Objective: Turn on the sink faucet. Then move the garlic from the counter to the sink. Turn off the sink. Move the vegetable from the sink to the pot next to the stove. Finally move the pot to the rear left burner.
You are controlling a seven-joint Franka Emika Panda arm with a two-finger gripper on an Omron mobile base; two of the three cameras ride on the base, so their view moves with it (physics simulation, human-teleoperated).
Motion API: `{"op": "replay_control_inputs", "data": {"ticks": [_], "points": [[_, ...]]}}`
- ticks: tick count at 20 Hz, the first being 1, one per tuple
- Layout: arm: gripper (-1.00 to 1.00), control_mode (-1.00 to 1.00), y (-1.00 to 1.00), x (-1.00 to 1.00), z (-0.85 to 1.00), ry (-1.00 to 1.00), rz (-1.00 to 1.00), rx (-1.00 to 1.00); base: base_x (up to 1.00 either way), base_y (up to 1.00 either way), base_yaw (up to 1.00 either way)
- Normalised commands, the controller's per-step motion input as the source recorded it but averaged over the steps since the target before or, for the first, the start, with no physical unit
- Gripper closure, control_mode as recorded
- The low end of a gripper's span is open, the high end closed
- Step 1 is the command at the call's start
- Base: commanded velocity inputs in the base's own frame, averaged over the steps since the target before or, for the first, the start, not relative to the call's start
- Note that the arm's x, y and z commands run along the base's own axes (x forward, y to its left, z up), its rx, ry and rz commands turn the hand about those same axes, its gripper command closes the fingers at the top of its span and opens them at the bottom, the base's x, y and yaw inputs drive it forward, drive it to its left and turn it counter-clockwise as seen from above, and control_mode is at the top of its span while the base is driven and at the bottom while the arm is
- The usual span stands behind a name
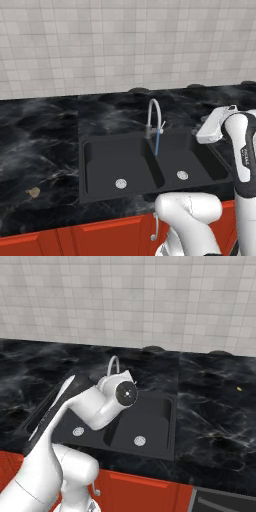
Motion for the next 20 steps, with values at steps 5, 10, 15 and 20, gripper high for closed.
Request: {"op": "replay_control_inputs", "data": {"ticks": [5, 10, 15, 20], "points": [[-1.00, -1.00, 0.95, -0.66, 0.35, 0.14, 0.00, -0.11, 0.00, 0.00, 0.00], [-1.00, -1.00, 1.00, -0.48, 0.23, 0.16, 0.01, -0.15, 0.00, 0.00, 0.00], [-1.00, -1.00, 1.00, -0.29, 0.07, 0.16, 0.00, -0.15, 0.00, 0.00, 0.00], [-1.00, -1.00, 1.00, 0.00, -0.10, 0.19, 0.00, -0.09, 0.00, 0.00, 0.00]]}}
